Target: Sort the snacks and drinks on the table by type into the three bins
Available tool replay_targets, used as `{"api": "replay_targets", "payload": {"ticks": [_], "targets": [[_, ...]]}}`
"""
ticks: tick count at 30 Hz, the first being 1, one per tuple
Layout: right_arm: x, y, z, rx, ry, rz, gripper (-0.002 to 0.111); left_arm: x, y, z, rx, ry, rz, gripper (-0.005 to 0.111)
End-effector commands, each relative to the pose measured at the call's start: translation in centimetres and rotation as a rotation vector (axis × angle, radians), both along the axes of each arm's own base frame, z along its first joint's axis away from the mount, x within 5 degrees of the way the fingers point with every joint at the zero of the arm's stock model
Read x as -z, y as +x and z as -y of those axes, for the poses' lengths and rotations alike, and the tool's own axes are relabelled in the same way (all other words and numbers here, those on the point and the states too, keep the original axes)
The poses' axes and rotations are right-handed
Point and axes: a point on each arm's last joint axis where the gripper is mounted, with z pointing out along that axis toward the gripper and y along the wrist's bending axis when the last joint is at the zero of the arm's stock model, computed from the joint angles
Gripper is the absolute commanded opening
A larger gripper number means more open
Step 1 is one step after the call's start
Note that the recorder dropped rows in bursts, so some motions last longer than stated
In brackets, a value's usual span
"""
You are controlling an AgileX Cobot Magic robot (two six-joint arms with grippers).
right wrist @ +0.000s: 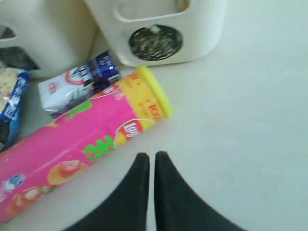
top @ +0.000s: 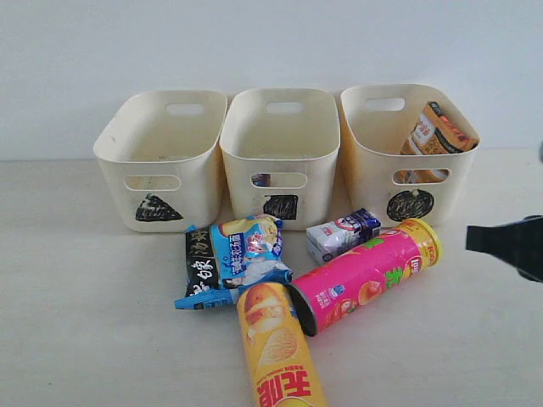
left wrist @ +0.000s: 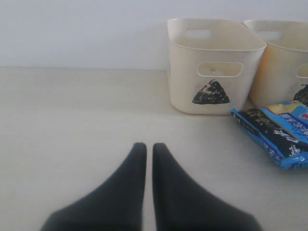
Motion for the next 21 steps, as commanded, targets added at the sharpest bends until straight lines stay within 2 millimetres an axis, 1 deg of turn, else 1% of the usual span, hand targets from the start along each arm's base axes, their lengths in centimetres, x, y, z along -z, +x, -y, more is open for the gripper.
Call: {"api": "replay_targets", "payload": {"ticks": [1,2,5,9,10,13,15,18,19,21], "targets": [[-1.8,-2.0,2.3,0.104,0.031,0.158,0.0,0.0,0.0,0.0,0.003,0.006,0.006,0.004],[-2.2,-2.5,2.5,0.109,0.026,0.2,0.0,0.0,0.0,0.0,0.003,0.006,0.006,0.004],[-3.6,-5.9,3.2,0.101,0.009,0.389,0.0,0.0,0.0,0.0,0.003,0.006,0.006,0.004],[-4.6,-9.1,3.7,0.105,0.022,0.571,0.0,0.0,0.0,0.0,0.003,0.006,0.006,0.004],[-4.9,-10.5,3.9,0.105,0.029,0.644,0.0,0.0,0.0,0.0,0.002,0.006,0.01,0.004],[-4.9,-12.2,4.1,0.103,0.045,0.718,0.0,-0.2,0.0,0.0,0.001,-0.021,0.03,0.004],[-4.8,-13.2,4.1,0.099,0.053,0.752,0.0,-0.6,0.1,0.1,-0.005,-0.095,0.076,0.004],[-4.4,-14.0,4.2,0.09,0.05,0.769,0.0,-1.6,0.2,0.0,-0.03,-0.276,0.181,0.004],[-4.1,-14.1,4.2,0.086,0.049,0.759,0.0,-1.9,0.2,-0.1,-0.042,-0.354,0.213,0.004],[-3.0,-14.0,4.0,0.083,0.074,0.688,0.0,-2.6,0.1,-0.6,-0.087,-0.585,0.292,0.004]]}}
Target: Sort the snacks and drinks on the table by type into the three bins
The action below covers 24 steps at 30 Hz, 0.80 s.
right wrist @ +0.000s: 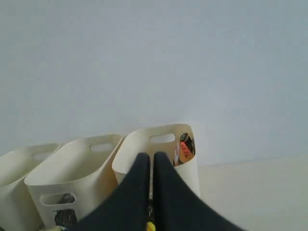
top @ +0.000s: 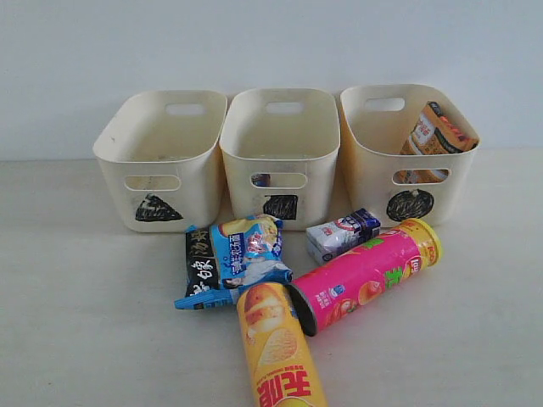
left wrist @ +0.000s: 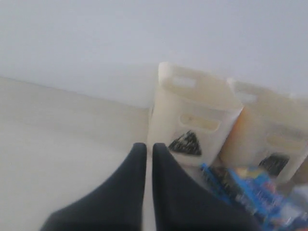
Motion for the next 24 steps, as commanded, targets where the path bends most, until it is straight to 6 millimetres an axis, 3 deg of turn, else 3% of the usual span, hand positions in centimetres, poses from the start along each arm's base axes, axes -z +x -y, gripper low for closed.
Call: {"api": "replay_targets", "payload": {"ticks": [1,5,7,16,19,24], "targets": [[2.2,-0.1,-0.2,-0.021,0.013,-0.113,0.0,-1.4,-0.1,-0.9,-0.078,-0.398,0.17,0.004],[3.8,0.1,0.2,0.024,-0.004,-0.03,0.0,-2.1,-0.3,-1.8,-0.155,-0.51,0.271,0.004],[3.6,0.0,0.5,0.062,-0.038,0.066,0.0,-2.2,-0.3,-1.9,-0.16,-0.576,0.287,0.004],[4.2,0.5,0.9,0.111,-0.055,-0.005,0.0,-2.3,-0.3,-1.9,-0.136,-0.795,0.299,0.004],[4.5,0.7,0.8,0.104,-0.06,-0.037,0.0,-2.9,-0.4,-1.2,-0.073,-0.738,0.24,0.004],[5.2,0.7,0.4,0.063,-0.048,-0.121,0.0,-5.6,-1.2,0.3,0.053,-0.458,0.157,0.004]]}}
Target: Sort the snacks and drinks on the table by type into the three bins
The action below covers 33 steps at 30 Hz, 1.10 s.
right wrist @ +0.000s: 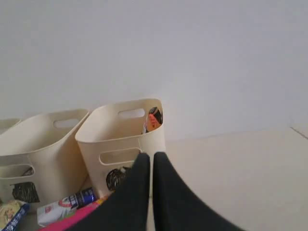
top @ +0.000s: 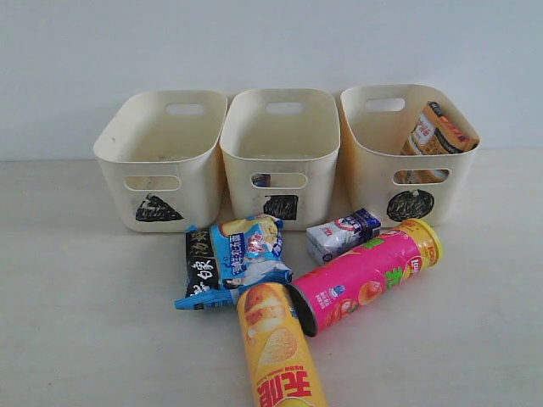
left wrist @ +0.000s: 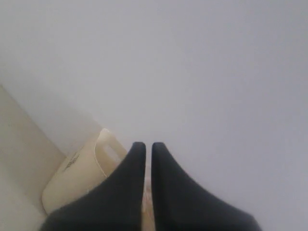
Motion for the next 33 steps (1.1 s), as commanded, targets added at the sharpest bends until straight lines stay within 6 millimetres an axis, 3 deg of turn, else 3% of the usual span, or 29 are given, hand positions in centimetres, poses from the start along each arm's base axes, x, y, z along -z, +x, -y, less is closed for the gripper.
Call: {"api": "replay_targets", "payload": {"ticks": [1,6,11,30,33], "targets": [[0.7,0.1,-0.2,-0.023,0.002,-0.069,0.0,-2.5,-0.9,1.2,0.087,0.282,-0.033,0.004],[0.8,0.1,-0.2,-0.024,0.002,-0.071,0.0,-6.6,-2.7,1.6,0.078,0.476,0.057,0.004],[0.8,0.1,-0.3,-0.028,0.002,-0.071,0.0,-8.4,-4.0,2.2,0.118,0.586,0.072,0.004],[0.3,-0.7,-0.1,-0.011,0.001,-0.002,0.0,-9.3,-4.8,2.5,0.137,0.685,0.082,0.004],[-0.2,-1.4,0.0,0.016,-0.144,0.082,0.0,-9.2,-5.0,2.8,0.173,0.756,0.059,0.004]]}}
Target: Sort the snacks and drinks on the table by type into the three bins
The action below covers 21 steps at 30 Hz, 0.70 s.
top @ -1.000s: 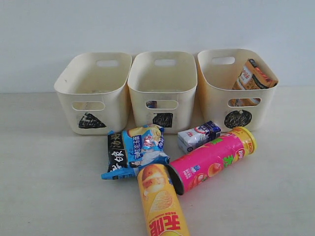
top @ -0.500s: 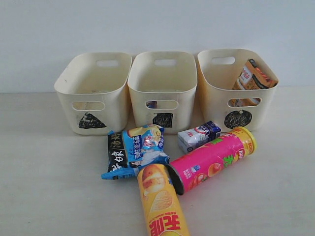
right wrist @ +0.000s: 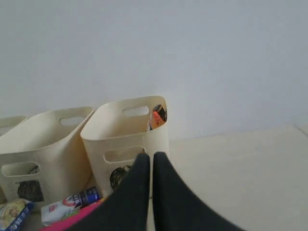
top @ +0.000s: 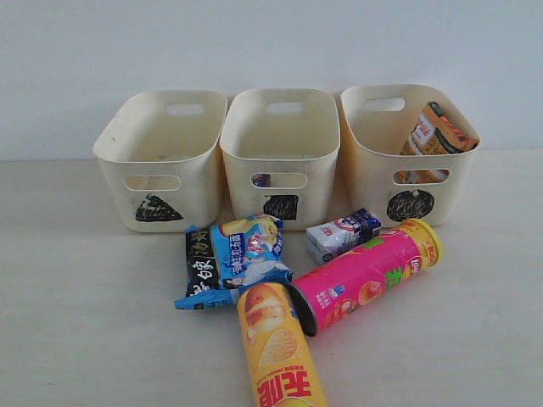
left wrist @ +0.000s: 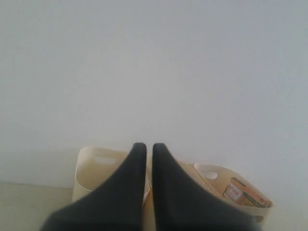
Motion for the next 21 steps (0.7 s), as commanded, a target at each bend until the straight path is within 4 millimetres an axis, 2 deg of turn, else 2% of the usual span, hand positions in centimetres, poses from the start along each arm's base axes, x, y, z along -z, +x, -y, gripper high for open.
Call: {"api": "replay_targets", "payload": {"ticks": [1,7,13,18,21], "targets": [[-0.5,-0.9,0.1,0.044,-0.206,0.104,0.0,-0.1,-0.5,0.4,0.033,0.113,-0.029,0.004],[0.2,-1.3,0.4,0.1,-0.249,0.039,0.0,0.0,-0.3,0.5,0.037,0.121,-0.043,0.004],[1.5,-1.2,0.2,0.074,-0.252,-0.104,0.0,-0.6,1.2,0.6,0.052,0.15,-0.109,0.004],[2.9,-1.4,-0.1,0.021,-0.246,-0.249,0.0,-2.9,3.4,1.0,0.117,0.228,-0.231,0.004],[3.1,-1.4,-0.1,0.013,-0.246,-0.271,0.0,-4.6,4.9,1.3,0.176,0.316,-0.294,0.004]]}}
